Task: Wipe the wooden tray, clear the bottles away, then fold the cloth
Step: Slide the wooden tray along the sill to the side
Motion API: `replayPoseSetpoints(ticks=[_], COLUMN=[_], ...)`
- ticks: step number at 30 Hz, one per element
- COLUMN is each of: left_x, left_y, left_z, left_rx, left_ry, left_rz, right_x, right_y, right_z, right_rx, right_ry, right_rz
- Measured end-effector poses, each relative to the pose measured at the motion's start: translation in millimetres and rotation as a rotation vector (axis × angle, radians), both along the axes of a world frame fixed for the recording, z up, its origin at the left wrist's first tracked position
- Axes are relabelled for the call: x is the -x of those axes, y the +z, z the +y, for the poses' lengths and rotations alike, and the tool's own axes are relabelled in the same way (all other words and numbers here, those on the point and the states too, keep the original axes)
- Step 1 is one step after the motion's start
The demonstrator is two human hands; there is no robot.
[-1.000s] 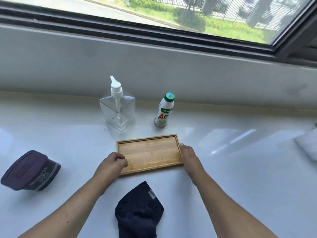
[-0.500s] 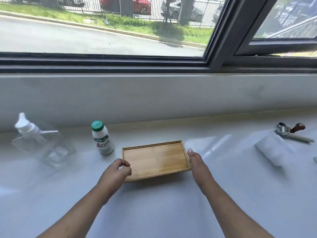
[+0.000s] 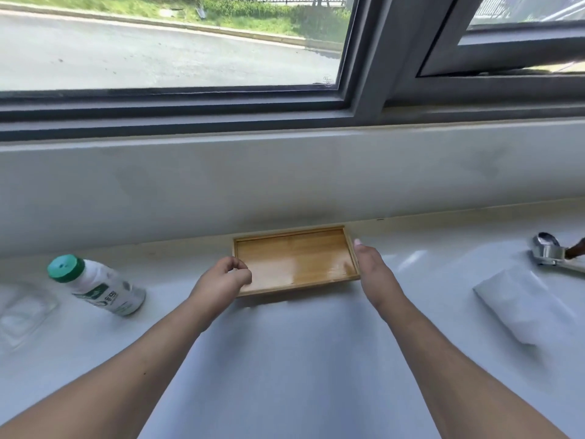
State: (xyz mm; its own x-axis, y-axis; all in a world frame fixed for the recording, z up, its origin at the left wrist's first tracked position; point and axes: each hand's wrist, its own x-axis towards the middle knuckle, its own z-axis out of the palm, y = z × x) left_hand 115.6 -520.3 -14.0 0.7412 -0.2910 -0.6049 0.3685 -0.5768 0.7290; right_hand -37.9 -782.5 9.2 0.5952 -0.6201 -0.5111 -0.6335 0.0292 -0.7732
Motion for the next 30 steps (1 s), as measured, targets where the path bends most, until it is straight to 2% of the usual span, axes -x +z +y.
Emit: replayPoseSetpoints(ticks=[9,11,15,20,25,30], left_x=[-15,-11,16,51,80,113], left_y=[-17,-9,19,37,45,58], left_z=[-41,-44,-16,101,266,430], left_rx=[0.01,-0.019,-0.201,-0.331,-0.399,-0.444], left_ry=[-0.001,-0.02,-0.186,-0.255,-0.031,0.189], left_rz=[-0.059,-0.104,-0.377,-0.479,-0.444,-0.489], right_x=[-10,-10,9,25,4,-21], right_y=[-26,-28,-23,-17,3,28], right_z=[-31,-23,34,143,264,408], right_rx=[0.069,0.197,0.499,0.625,0.66,0.656], right_ry=[0.024,0.054,0.235,0.576,0.756,0.894], right_rz=[-0.014,0.015,0.059,0.005,-0.061,-0.162])
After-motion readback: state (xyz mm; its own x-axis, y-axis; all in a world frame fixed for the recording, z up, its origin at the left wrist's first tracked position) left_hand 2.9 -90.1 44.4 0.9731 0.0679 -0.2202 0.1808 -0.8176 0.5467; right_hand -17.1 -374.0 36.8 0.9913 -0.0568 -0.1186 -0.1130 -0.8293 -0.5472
